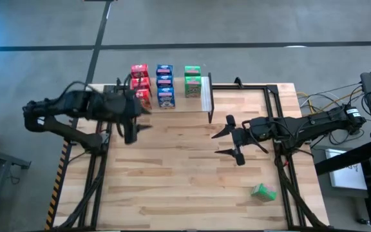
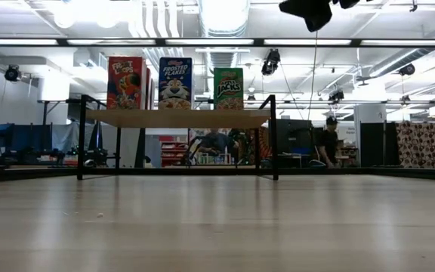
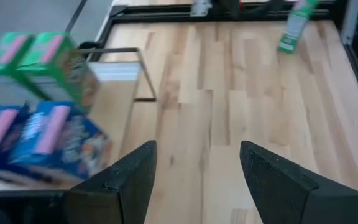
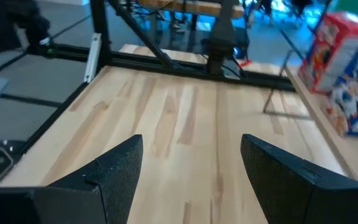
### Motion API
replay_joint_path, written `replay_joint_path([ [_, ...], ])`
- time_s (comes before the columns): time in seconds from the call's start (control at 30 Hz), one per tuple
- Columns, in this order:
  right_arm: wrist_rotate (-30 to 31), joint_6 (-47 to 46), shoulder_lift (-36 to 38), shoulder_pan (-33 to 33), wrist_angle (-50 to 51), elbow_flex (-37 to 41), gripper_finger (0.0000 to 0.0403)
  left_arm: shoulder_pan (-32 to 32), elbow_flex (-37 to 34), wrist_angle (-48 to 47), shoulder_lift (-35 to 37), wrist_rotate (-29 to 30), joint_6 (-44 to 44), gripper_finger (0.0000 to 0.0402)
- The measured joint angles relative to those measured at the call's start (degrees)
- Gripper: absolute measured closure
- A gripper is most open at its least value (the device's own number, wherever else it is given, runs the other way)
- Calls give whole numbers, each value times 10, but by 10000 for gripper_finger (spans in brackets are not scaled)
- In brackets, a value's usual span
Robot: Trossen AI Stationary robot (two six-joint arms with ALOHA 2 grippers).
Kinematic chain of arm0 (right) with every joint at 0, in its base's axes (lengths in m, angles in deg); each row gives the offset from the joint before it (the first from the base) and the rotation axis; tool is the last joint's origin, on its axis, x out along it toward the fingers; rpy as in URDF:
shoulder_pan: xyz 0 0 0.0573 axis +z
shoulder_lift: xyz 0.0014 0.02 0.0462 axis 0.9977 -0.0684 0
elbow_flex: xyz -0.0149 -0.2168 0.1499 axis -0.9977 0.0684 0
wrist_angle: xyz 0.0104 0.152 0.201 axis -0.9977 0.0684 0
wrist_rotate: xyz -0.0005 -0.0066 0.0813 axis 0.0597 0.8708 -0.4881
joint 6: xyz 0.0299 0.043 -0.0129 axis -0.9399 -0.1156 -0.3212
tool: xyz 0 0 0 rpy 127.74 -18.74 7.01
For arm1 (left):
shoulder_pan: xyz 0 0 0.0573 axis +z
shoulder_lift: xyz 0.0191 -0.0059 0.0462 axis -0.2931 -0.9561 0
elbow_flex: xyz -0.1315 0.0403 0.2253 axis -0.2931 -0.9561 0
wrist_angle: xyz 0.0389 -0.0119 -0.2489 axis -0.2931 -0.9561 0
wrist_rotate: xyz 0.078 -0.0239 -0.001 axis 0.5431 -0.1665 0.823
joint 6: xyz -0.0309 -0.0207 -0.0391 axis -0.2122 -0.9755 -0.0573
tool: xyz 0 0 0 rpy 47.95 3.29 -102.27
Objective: Stack cereal on shelf
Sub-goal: Put the green cereal box on the shelf aligned with the green cereal boxes
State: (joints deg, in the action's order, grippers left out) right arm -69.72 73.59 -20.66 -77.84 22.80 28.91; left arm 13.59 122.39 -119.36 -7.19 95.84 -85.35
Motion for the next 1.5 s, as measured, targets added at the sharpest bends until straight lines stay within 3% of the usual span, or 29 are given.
replay_joint_path([
  [0.33, 58, -204, 0, 0, 43, 0, 142, -134, -194, 191, 39, 89, -24, 187],
  [0.53, 51, -340, -3, 0, 167, -31, 142, -178, -261, 300, 38, 115, -18, 187],
  [0.83, 12, -433, -62, 10, 318, -133, 142, -213, -276, 287, 64, 197, -15, 187],
  [1.1, -22, -493, -178, 30, 578, -273, 142, -225, -286, 337, 104, 291, -42, 187],
  [1.27, -75, -543, -232, 57, 712, -323, 142, -225, -286, 370, 118, 299, -50, 187],
  [1.5, -99, -645, -247, 143, 752, -323, 142, -225, -289, 373, 110, 299, -50, 187],
])
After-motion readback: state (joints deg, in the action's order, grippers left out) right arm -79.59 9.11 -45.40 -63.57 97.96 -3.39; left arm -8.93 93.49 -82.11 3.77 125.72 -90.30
